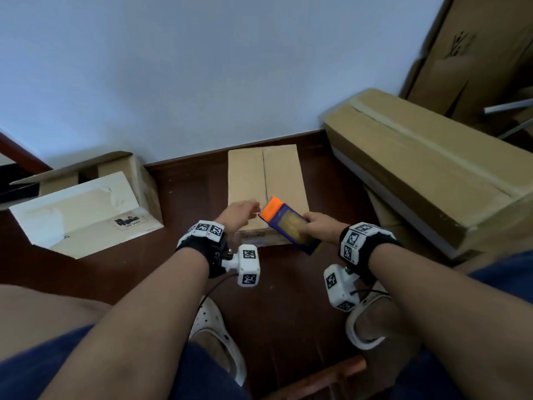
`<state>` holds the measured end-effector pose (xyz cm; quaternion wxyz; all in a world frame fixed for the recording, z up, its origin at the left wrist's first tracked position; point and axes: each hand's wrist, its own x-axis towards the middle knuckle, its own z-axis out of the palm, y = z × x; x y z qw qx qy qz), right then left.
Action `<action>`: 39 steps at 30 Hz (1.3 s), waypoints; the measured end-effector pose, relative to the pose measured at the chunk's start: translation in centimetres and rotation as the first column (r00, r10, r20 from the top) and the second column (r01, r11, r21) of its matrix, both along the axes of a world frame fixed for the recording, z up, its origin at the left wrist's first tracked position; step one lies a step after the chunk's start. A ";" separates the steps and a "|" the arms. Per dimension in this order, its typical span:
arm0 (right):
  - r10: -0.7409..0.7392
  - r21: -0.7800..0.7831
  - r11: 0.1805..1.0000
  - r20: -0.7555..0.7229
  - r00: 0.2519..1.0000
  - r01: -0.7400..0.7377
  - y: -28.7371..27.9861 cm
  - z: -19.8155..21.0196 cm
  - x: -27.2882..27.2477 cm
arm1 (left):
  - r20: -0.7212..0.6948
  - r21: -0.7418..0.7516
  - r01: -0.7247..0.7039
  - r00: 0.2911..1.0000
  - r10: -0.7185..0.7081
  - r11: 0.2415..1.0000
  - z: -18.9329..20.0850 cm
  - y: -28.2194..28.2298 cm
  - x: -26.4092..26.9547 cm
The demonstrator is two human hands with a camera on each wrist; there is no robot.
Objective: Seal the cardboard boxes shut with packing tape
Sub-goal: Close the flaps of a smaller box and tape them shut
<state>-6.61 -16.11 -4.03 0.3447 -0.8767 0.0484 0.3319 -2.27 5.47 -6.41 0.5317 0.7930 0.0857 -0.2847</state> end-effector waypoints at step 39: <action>0.293 -0.312 0.909 0.010 0.956 -0.275 3.7 -0.3 -2.7 | 0.057 -0.021 -0.138 0.989 0.139 0.990 -4.5 2.6 -5.0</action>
